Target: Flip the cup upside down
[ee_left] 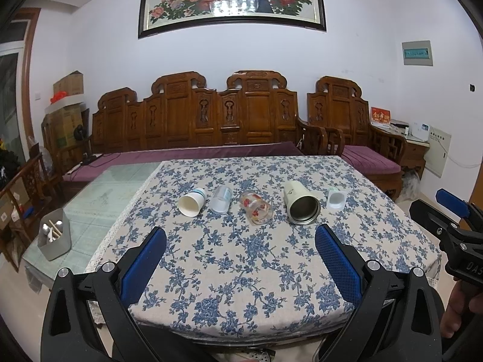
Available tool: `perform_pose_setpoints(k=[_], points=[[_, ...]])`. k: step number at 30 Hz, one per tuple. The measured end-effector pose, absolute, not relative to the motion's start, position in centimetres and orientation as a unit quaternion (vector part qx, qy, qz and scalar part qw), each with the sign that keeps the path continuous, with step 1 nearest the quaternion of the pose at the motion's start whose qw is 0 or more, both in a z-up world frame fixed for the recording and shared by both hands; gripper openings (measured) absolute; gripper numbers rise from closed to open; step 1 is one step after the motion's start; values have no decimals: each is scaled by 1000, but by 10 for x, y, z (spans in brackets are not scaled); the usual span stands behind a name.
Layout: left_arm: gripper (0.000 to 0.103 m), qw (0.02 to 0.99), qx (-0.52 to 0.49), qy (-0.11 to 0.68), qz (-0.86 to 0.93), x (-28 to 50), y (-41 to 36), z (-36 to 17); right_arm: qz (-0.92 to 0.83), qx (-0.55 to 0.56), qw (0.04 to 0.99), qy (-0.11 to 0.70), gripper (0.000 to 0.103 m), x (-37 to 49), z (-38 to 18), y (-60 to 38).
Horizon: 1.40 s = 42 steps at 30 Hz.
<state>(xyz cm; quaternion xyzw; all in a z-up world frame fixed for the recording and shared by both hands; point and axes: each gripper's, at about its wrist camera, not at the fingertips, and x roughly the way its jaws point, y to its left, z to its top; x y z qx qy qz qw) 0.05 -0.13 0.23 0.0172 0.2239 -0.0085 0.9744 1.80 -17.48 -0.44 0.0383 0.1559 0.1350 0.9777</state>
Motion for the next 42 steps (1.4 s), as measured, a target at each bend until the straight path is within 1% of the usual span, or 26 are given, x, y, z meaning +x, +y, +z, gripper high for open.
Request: perform_pose_setpoints(k=[42], points=[[95,976,16,216,-9,-5,0,5,135,40,978,155,101,17,-2,-176]])
